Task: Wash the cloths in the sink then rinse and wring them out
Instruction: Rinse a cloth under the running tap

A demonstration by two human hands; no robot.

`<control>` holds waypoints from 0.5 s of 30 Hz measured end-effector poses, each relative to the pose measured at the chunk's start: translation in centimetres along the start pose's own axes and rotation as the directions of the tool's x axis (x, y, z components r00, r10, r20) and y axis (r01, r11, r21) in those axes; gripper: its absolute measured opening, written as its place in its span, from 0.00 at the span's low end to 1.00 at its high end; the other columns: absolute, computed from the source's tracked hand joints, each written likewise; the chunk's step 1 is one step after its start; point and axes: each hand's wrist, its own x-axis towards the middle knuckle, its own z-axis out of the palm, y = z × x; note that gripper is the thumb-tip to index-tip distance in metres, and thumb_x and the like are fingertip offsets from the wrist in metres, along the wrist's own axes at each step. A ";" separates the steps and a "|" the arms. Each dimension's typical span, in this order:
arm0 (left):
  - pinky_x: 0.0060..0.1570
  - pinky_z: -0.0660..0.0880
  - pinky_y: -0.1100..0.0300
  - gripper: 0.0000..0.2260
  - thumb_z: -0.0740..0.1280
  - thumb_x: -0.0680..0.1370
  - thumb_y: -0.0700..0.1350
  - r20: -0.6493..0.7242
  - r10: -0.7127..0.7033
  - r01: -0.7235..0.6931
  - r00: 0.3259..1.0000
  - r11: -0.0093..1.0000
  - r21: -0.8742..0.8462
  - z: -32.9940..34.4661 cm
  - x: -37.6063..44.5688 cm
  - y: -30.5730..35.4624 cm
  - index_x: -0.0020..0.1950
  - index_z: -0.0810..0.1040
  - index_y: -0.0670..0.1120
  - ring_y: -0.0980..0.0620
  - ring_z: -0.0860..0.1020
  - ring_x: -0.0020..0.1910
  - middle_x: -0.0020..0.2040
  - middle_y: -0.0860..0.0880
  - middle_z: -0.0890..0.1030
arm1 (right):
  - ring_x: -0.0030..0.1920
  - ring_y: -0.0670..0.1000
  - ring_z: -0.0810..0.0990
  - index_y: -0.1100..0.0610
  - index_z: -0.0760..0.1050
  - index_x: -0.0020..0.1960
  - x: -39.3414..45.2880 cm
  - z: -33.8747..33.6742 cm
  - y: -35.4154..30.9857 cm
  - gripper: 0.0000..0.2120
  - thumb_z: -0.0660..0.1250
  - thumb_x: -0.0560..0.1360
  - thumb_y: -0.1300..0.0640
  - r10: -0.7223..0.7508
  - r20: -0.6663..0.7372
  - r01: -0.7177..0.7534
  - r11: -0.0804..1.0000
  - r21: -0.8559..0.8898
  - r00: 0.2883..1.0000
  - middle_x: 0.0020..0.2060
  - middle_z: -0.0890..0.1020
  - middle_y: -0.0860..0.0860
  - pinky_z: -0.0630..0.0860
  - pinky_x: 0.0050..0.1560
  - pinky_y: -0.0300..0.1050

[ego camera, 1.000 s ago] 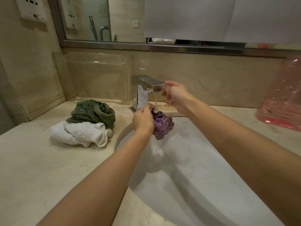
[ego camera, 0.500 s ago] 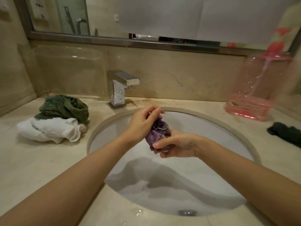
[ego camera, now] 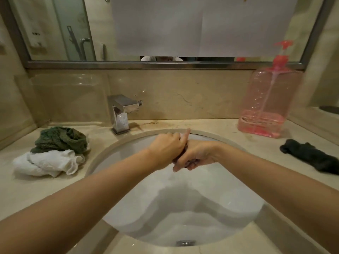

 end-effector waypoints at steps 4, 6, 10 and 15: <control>0.39 0.68 0.58 0.12 0.63 0.80 0.52 0.062 -0.189 0.189 0.980 0.982 0.005 -2.5 3.7 -1.9 0.60 0.76 0.49 0.49 0.79 0.49 0.53 0.52 0.81 | 0.28 0.50 0.71 0.58 0.72 0.37 0.7 -2.2 -3.1 0.16 0.79 0.62 0.64 -0.069 -0.367 -0.064 0.939 -0.339 0.928 0.28 0.75 0.53 0.67 0.29 0.41; 0.41 0.68 0.59 0.10 0.64 0.78 0.51 0.050 -0.230 0.231 0.972 0.973 -0.015 -3.6 5.0 -3.1 0.58 0.77 0.50 0.48 0.80 0.53 0.54 0.51 0.81 | 0.25 0.50 0.71 0.56 0.68 0.32 1.8 -2.9 -3.9 0.16 0.77 0.62 0.64 -0.213 -0.541 -0.072 0.886 -0.458 0.814 0.24 0.73 0.51 0.66 0.26 0.40; 0.43 0.67 0.59 0.04 0.64 0.76 0.50 0.077 -0.298 0.307 0.952 0.925 -0.224 -4.4 6.9 -4.6 0.49 0.73 0.53 0.47 0.78 0.51 0.46 0.51 0.77 | 0.35 0.56 0.73 0.55 0.65 0.33 2.9 -4.2 -4.4 0.11 0.64 0.72 0.60 -0.446 -0.685 -0.239 0.709 -0.663 0.577 0.32 0.75 0.53 0.65 0.33 0.42; 0.40 0.72 0.58 0.01 0.66 0.74 0.43 0.279 -0.227 0.342 0.933 0.797 -0.498 -2.1 8.0 -4.5 0.43 0.75 0.48 0.48 0.76 0.42 0.38 0.51 0.76 | 0.47 0.60 0.80 0.56 0.77 0.52 3.2 -4.4 -2.8 0.08 0.64 0.73 0.59 -0.539 -0.567 -0.274 0.529 -0.803 0.623 0.46 0.81 0.57 0.67 0.38 0.44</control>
